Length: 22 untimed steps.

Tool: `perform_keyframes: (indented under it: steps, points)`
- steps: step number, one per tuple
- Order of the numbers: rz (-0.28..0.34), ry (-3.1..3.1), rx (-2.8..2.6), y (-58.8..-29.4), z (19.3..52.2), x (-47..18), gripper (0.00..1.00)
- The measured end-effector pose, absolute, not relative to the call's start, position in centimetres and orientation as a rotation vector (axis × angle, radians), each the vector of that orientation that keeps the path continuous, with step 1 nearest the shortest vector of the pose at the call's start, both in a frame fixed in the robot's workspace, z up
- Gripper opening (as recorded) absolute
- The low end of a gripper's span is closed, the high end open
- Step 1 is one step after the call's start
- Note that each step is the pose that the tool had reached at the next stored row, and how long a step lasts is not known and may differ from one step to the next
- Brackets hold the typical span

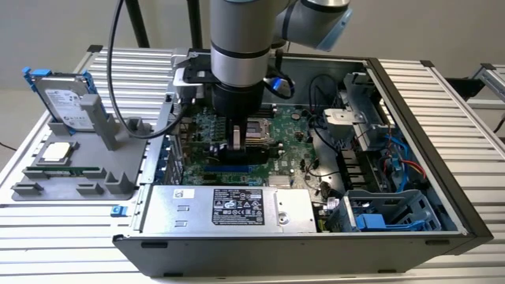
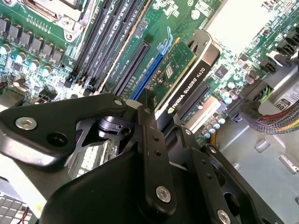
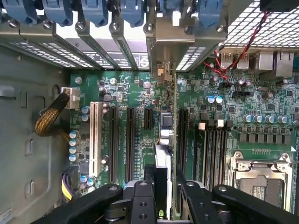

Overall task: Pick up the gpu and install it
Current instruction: 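Insert the gpu into the slot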

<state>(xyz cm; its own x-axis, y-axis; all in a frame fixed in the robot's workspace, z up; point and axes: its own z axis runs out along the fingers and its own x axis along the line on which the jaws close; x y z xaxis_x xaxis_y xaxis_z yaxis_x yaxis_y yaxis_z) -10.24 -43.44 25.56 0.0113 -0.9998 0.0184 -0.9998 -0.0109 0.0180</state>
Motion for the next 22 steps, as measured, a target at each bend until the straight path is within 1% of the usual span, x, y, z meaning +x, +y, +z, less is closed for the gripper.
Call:
perform_keyframes:
  steps: [22]
  points:
    - [0.0,-2.192,2.214,-43.23,24.84,-10.98,0.0]
